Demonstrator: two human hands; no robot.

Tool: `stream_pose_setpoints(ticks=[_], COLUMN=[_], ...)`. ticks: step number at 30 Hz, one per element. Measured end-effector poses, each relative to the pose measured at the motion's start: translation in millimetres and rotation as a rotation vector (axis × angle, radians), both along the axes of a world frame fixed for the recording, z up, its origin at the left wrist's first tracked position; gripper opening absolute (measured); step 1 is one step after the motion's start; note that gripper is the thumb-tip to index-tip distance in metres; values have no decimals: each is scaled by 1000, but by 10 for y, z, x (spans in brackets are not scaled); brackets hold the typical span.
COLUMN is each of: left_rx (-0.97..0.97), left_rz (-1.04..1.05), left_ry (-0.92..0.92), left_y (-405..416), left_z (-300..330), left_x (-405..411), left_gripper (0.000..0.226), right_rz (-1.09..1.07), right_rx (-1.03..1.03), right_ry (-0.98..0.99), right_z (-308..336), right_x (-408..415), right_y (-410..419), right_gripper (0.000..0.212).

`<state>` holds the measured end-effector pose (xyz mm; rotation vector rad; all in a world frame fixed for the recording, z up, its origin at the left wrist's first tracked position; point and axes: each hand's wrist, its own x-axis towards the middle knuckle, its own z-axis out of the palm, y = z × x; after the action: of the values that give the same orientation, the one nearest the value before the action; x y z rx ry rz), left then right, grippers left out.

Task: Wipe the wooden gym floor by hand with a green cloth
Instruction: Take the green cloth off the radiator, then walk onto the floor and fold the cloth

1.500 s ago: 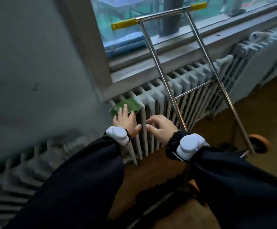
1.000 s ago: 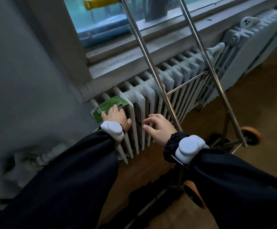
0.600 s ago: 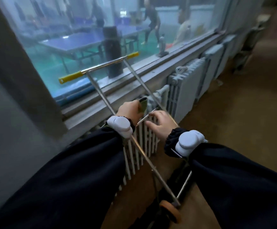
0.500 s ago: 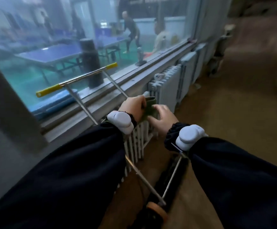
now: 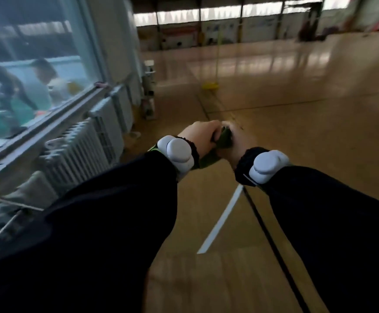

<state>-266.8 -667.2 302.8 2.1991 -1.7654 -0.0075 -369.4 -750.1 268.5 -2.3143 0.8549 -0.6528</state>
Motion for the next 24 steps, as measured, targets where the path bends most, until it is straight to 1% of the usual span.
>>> stream_pose_setpoints(ticks=[1, 2, 5, 8, 10, 12, 13, 15, 17, 19, 21, 23, 24], left_rx=[7, 13, 57, 90, 89, 87, 110, 170, 241, 280, 298, 309, 320], left_rz=[-19, -51, -160, -247, -279, -323, -360, -403, -418, -440, -487, -531, -554], left_ry=[-11, -18, -29, 17, 94, 162, 193, 211, 164, 101, 68, 40, 37], left_y=[-92, -273, -853, -1393, -1684, -1885, -2041, -2193, -2357, -2505, -2670, -2781, -2837], left_z=[-19, -35, -143, -310, -450, -588, -667, -788, -910, -1057, -1189, -1257, -1288], left_x=[-105, -315, -1022, -1722, -2148, -2487, -2752, -3013, -3226, -3383, -3540, -3657, -3735], left_gripper=[23, 19, 16, 19, 23, 31, 37, 46, 42, 26, 13, 16, 20], right_rz=[19, -7, -113, -239, -293, -331, -368, -405, -446, -491, -526, -552, -563], right_rx=[-21, -18, -4, 22, 49, 55, 65, 77, 92, 122, 126, 146, 167], right_ry=[24, 51, 107, 223, 237, 251, 269, 304, 293, 277, 321, 354, 377], right_z=[-1, -7, -67, -207, -311, -424, -489, -621, -741, -876, -989, -1050, -1087], right_x=[-113, -339, -1140, -1932, -2396, -2761, -3041, -3351, -3607, -3816, -4002, -4135, -4221], right_y=[-81, -238, -712, -1136, -1368, -1540, -1650, -1771, -1865, -1964, -2034, -2043, -2054], right_gripper=[24, 15, 9, 12, 13, 11, 11, 8, 9, 13, 23, 31, 29])
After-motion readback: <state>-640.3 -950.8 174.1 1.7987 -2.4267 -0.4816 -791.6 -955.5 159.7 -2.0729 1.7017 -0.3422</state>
